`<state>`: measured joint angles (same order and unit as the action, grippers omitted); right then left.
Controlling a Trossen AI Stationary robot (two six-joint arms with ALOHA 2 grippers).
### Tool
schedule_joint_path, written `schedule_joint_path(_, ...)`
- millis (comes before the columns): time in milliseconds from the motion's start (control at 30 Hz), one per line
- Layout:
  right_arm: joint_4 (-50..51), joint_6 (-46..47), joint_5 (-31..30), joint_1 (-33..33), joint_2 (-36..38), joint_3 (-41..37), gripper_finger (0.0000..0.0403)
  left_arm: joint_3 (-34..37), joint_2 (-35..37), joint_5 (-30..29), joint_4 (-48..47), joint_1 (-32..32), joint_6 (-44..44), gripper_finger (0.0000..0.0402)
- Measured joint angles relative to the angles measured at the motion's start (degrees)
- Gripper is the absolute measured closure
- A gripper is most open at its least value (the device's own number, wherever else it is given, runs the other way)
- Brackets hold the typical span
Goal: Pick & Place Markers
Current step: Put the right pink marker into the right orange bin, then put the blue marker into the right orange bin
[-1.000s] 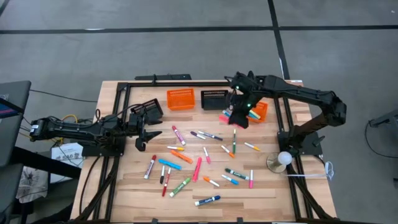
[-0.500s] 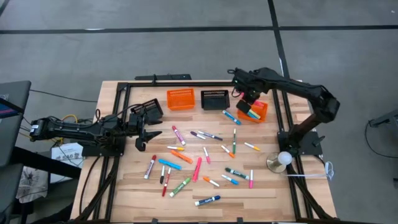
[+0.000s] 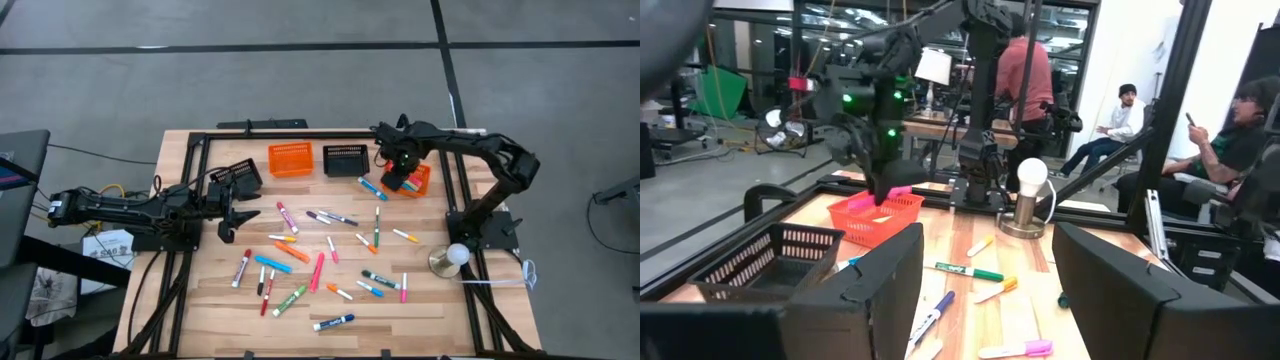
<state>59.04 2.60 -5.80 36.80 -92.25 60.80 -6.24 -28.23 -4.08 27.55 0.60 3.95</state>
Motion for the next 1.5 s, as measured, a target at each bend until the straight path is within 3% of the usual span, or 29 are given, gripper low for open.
schedule_joint_path(267, -6.26, 0.41, -0.37, 0.15, 0.00, -4.78, 0.0339, 0.00, 0.00, -0.86, 0.01, 0.00, -0.02, 0.0179)
schedule_joint_path(667, -7.90, -0.05, -0.61, 0.15, 0.00, -4.86, 0.0335, 0.00, 0.01, -0.85, 0.02, 0.00, -0.02, 0.0179)
schedule_joint_path(1000, -8.13, -0.48, -1.53, 0.04, 0.02, -4.84, 0.0250, 0.00, -0.02, -0.85, 0.04, 0.00, -0.02, 0.0179)
schedule_joint_path(1133, -6.67, 0.40, -1.63, -0.04, 0.38, -3.60, 0.0235, 0.00, 0.01, -0.85, 0.04, 0.00, -0.02, 0.0179)
schedule_joint_path(1500, -7.64, 1.84, -1.62, -5.84, 16.09, -4.15, 0.0264, 0.00, -0.02, -0.82, 0.00, 0.00, -0.02, 0.0179)
